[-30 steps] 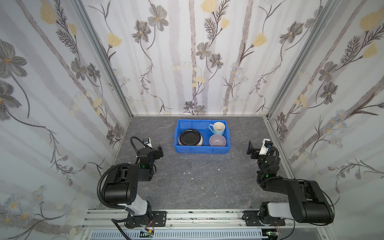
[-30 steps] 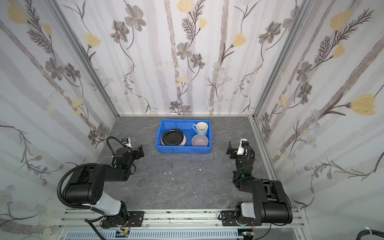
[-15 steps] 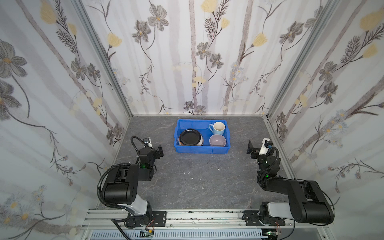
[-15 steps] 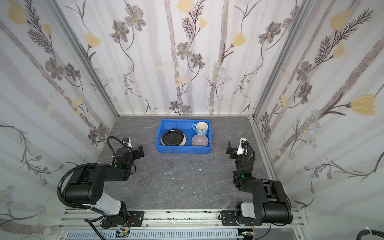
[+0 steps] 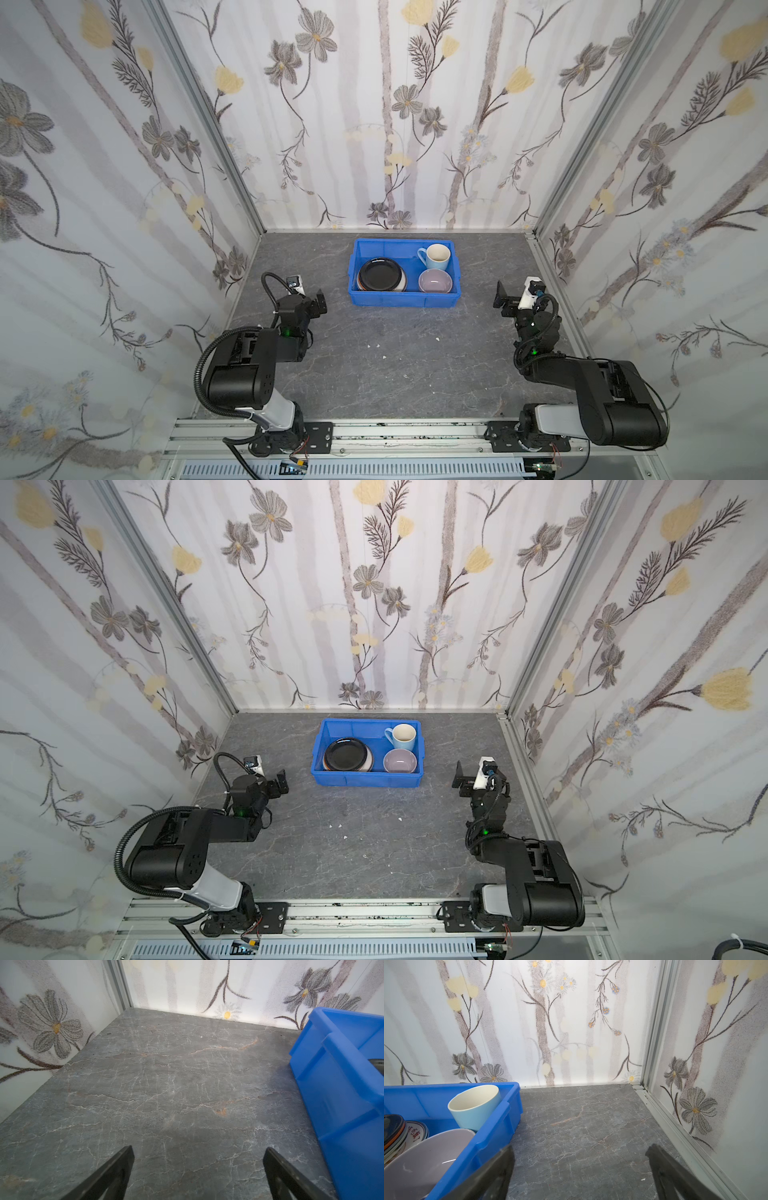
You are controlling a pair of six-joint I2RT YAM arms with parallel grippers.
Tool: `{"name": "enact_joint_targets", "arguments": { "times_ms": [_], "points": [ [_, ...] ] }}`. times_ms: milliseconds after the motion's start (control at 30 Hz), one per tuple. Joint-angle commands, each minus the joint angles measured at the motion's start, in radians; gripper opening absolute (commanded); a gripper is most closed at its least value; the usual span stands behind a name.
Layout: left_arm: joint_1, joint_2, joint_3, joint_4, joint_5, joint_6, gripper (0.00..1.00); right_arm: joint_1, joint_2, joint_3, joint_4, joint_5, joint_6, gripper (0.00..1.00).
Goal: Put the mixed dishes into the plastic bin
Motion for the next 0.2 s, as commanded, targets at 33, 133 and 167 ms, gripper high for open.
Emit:
{"name": "enact_joint_targets", "arguments": {
  "times_ms": [33, 133, 167],
  "points": [
    [-0.004, 0.001, 0.008, 0.013, -0.019, 0.004, 1.00, 0.004, 0.011, 0.018, 0.020, 0.002, -0.023, 1.00],
    [-0.006, 0.001, 0.008, 0.012, -0.021, 0.006, 1.00, 0.006, 0.005, 0.008, 0.029, 0.004, -0.021, 1.00],
    [-0.006, 0.002, 0.008, 0.012, -0.021, 0.007, 1.00, 0.005, 0.001, 0.000, 0.040, 0.004, -0.023, 1.00]
  ]
}}
